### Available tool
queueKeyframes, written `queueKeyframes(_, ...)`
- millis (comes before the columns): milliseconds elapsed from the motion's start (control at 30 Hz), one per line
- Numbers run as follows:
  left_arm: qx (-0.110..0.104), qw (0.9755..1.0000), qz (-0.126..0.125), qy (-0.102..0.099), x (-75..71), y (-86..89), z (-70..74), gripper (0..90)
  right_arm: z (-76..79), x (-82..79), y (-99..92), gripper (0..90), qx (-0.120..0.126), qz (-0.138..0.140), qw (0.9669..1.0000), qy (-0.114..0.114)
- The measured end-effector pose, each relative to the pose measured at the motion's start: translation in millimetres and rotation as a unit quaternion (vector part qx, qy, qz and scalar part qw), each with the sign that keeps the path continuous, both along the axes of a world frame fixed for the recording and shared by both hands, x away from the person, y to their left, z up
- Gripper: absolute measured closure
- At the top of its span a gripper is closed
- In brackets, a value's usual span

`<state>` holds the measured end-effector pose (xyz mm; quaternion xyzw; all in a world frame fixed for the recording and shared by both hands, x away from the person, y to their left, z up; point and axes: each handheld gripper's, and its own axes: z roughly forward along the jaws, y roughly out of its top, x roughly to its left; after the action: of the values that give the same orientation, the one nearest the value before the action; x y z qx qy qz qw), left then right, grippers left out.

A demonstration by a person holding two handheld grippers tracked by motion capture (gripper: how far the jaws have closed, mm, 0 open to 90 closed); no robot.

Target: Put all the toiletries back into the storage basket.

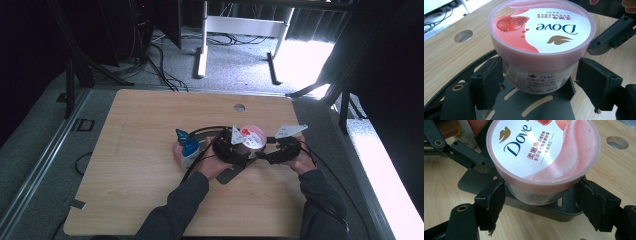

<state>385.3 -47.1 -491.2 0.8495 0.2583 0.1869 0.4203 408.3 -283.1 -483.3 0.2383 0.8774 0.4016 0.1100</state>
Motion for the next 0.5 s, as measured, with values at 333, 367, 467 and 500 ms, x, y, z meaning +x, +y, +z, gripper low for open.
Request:
queueKeyframes(333, -0.004, 0.9999, 0.011, -0.003, 6.8, -2.8, -5.6, 22.4, -1.5, 7.9, 1.3, 24.7, -0.01, -0.007, 0.9999, 0.0)
queueKeyframes(367, -0.004, 0.9999, 0.012, -0.003, 7.5, -3.2, -6.3, 22.4, -2.2, 8.8, 1.3, 24.7, -0.009, -0.008, 0.9999, 0.001)
queueKeyframes(467, -0.005, 0.9999, 0.015, -0.002, 9.8, -4.0, -8.9, 22.4, -4.1, 11.1, 1.5, 24.7, -0.011, -0.011, 0.9999, 0.004)
queueKeyframes(500, -0.005, 0.9999, 0.015, -0.002, 9.8, -4.0, -8.9, 22.4, -4.1, 11.1, 1.5, 24.7, -0.011, -0.011, 0.9999, 0.004)
